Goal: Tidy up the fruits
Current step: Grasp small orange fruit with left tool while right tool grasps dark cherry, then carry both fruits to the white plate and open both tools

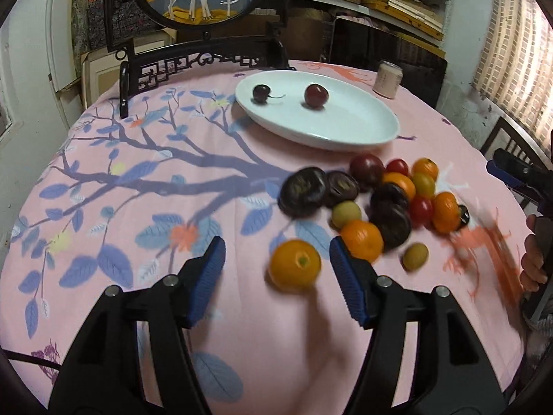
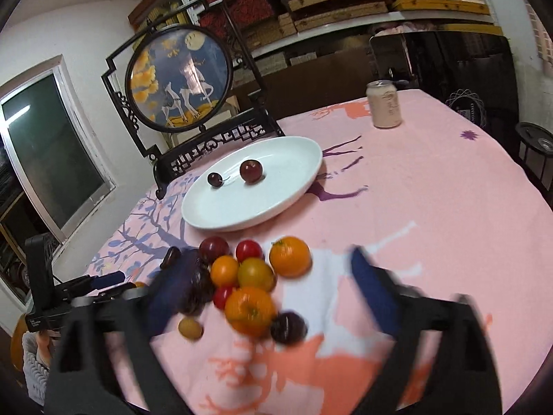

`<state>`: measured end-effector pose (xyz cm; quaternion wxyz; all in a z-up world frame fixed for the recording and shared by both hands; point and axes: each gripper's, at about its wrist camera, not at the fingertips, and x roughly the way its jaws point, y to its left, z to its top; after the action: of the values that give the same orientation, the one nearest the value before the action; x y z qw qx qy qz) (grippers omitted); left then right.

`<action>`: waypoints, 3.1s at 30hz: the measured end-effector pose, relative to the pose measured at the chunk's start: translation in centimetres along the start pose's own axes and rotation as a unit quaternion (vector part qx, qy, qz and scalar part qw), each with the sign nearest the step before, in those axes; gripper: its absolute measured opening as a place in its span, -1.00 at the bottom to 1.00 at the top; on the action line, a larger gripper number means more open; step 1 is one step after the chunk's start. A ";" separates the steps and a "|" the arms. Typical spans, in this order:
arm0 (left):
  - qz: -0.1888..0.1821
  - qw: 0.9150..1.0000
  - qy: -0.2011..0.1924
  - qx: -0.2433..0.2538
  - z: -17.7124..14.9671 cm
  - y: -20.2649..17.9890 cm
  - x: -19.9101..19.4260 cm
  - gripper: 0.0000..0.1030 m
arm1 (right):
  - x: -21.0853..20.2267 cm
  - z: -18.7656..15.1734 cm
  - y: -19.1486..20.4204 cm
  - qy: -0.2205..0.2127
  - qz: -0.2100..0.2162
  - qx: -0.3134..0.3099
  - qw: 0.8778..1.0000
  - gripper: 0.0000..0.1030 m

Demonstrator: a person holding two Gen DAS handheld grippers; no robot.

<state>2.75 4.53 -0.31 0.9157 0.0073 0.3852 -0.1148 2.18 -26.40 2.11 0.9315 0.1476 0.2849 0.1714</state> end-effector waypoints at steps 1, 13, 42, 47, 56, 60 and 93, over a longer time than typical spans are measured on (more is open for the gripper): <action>0.001 1.000 0.002 0.009 -0.3 -0.4 0.0 0.26 | -0.4 -0.3 0.1 -0.003 0.004 -0.003 1.000 0.85; 0.004 0.998 0.052 0.032 -0.4 -1.4 2.6 0.24 | 0.2 -1.9 0.6 0.042 -0.017 -0.020 0.999 0.56; -0.005 0.998 0.057 0.031 -0.3 -1.5 3.0 -0.29 | 2.8 -2.9 -2.3 0.127 -0.020 0.039 0.991 -0.32; -0.002 0.998 0.057 0.034 -0.2 -1.4 3.0 -0.29 | 3.5 -3.4 -0.8 0.144 -0.029 0.001 0.989 -0.32; 0.006 0.997 0.056 0.047 -0.3 -2.0 3.3 -0.29 | 5.2 -3.1 -0.3 0.152 -0.054 -0.028 0.986 -0.42; 0.000 0.998 0.054 0.043 -0.2 -2.0 3.3 -0.31 | 5.2 -3.1 -0.4 0.150 -0.055 -0.029 0.987 -0.47; -0.005 1.000 0.021 -0.010 13.4 -2.0 11.1 0.04 | 14.9 7.3 3.0 0.090 -0.047 -0.044 0.994 -0.07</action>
<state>19.24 -1.10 1.40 0.9068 -0.0010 0.4054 -0.1153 17.31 -19.01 1.81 0.9147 0.0770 0.3664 0.1524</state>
